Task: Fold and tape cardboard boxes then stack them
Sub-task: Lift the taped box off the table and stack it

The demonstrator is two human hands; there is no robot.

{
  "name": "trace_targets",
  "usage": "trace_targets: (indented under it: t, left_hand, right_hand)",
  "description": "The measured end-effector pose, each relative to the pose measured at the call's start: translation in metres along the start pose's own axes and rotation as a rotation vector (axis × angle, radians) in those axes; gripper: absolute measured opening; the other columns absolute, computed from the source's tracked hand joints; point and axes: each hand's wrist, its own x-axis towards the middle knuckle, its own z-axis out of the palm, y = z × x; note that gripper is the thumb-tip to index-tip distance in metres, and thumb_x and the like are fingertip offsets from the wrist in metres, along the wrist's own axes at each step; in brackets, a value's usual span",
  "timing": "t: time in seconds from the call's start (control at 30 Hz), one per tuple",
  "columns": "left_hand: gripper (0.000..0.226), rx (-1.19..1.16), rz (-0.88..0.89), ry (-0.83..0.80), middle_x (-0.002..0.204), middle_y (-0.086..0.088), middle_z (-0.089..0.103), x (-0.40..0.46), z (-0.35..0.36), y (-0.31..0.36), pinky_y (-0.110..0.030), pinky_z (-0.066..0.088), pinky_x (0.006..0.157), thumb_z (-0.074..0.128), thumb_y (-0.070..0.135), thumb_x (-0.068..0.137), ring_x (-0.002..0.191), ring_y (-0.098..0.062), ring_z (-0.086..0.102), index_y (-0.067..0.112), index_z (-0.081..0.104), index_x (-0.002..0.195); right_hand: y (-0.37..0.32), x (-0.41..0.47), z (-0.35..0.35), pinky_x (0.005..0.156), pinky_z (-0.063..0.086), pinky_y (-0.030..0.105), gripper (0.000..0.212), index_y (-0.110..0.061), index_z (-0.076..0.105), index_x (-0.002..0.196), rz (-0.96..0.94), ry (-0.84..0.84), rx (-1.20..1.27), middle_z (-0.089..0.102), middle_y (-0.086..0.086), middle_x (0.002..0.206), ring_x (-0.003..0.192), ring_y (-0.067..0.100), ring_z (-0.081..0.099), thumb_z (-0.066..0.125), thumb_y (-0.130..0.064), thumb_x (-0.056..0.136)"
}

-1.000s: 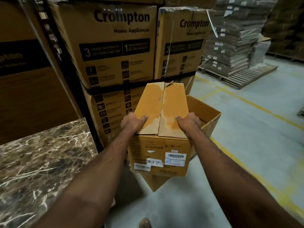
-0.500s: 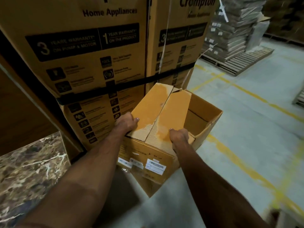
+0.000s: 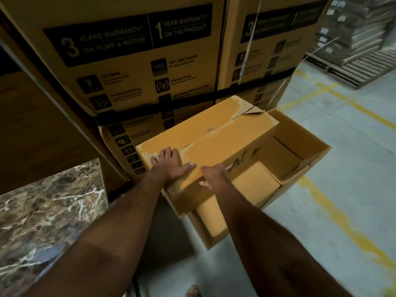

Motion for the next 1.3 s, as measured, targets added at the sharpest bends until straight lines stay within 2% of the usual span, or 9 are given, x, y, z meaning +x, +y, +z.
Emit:
trace_targets:
  t: [0.13,0.27,0.4,0.5,0.57,0.73,0.93,1.1,1.3]
  left_hand:
    - [0.123,0.146,0.033,-0.110,0.163,-0.018,-0.022,-0.013,0.004,0.010,-0.063,-0.003,0.118,0.054,0.081,0.078,0.151,-0.038,-0.017,0.016,-0.013,0.158]
    - [0.092,0.240,-0.068,0.054,0.167,-0.011,-0.003,-0.017,0.005,-0.003,-0.059,0.020,0.119,0.062,0.041,0.095,0.153,-0.036,0.001,0.024,-0.001,0.159]
    - [0.086,0.231,-0.163,0.094,0.167,-0.007,0.000,-0.014,0.000,0.004,-0.057,0.026,0.116,0.060,0.031,0.098,0.152,-0.036,0.006,0.028,0.000,0.159]
    - [0.083,0.197,-0.207,0.115,0.168,-0.007,-0.005,-0.015,0.015,0.022,-0.058,0.019,0.120,0.055,0.022,0.101,0.153,-0.037,0.001,0.027,-0.003,0.159]
    - [0.082,0.182,-0.228,0.113,0.168,-0.006,-0.006,-0.015,0.025,0.030,-0.058,0.016,0.120,0.055,0.024,0.101,0.153,-0.037,-0.001,0.028,-0.003,0.159]
    - [0.082,0.132,-0.247,0.103,0.168,-0.003,-0.004,-0.011,0.024,0.032,-0.057,0.015,0.121,0.056,0.031,0.100,0.153,-0.035,0.000,0.030,0.000,0.160]
    - [0.077,0.098,-0.255,0.068,0.168,-0.007,-0.002,-0.016,0.025,0.048,-0.054,0.015,0.122,0.051,0.040,0.101,0.153,-0.035,0.003,0.022,0.003,0.160]
    - [0.076,0.019,-0.192,0.173,0.168,-0.009,0.003,-0.028,0.017,0.085,-0.050,0.014,0.123,0.049,0.041,0.102,0.153,-0.030,0.008,0.016,0.006,0.159]
    - [0.067,-0.064,-0.153,0.483,0.163,-0.009,0.025,-0.083,-0.016,0.069,-0.042,0.024,0.122,0.051,0.033,0.102,0.149,-0.026,0.024,0.012,0.020,0.158]
  right_hand:
    - [-0.012,0.010,0.021,0.064,0.059,0.033,0.028,0.002,0.057,0.121,0.003,0.026,-0.207,0.065,0.016,0.110,0.093,0.026,0.068,0.063,-0.004,0.094]
    - [-0.017,0.014,0.022,0.074,0.060,0.035,0.013,-0.007,0.057,0.108,-0.119,-0.083,-0.559,0.063,0.015,0.110,0.098,0.026,0.065,0.061,-0.015,0.099]
    - [-0.035,0.022,0.004,0.051,0.035,0.023,0.022,-0.010,0.060,0.104,-0.418,0.012,-0.981,0.053,0.004,0.090,0.077,0.017,0.049,0.056,-0.032,0.102]
    - [-0.025,0.037,-0.011,0.068,0.041,0.027,0.035,-0.009,0.053,0.119,-0.470,0.023,-0.993,0.059,0.009,0.105,0.096,0.026,0.059,0.059,-0.038,0.099]
    - [-0.020,0.048,-0.024,0.079,0.042,0.033,0.045,-0.011,0.046,0.124,-0.477,-0.038,-0.969,0.057,0.010,0.119,0.113,0.031,0.054,0.063,-0.042,0.096]
    - [-0.043,0.072,-0.052,0.095,0.049,0.041,0.055,-0.025,0.028,0.131,-0.385,-0.252,-0.872,0.049,0.006,0.122,0.115,0.031,0.052,0.064,-0.044,0.094]
    - [-0.010,0.062,-0.060,0.102,0.040,0.041,0.085,-0.027,0.010,0.151,-0.503,-0.259,-1.006,0.050,0.013,0.134,0.126,0.033,0.044,0.070,-0.026,0.091]
    - [-0.010,0.036,-0.059,0.092,0.054,0.039,0.051,-0.017,0.037,0.145,-0.730,-0.116,-0.972,0.063,0.008,0.117,0.113,0.027,0.059,0.057,-0.022,0.098]
    - [-0.043,-0.011,-0.031,0.098,0.049,0.035,0.029,-0.012,0.063,0.128,-1.060,-0.353,-0.905,0.066,0.006,0.123,0.113,0.022,0.060,0.053,-0.016,0.101]
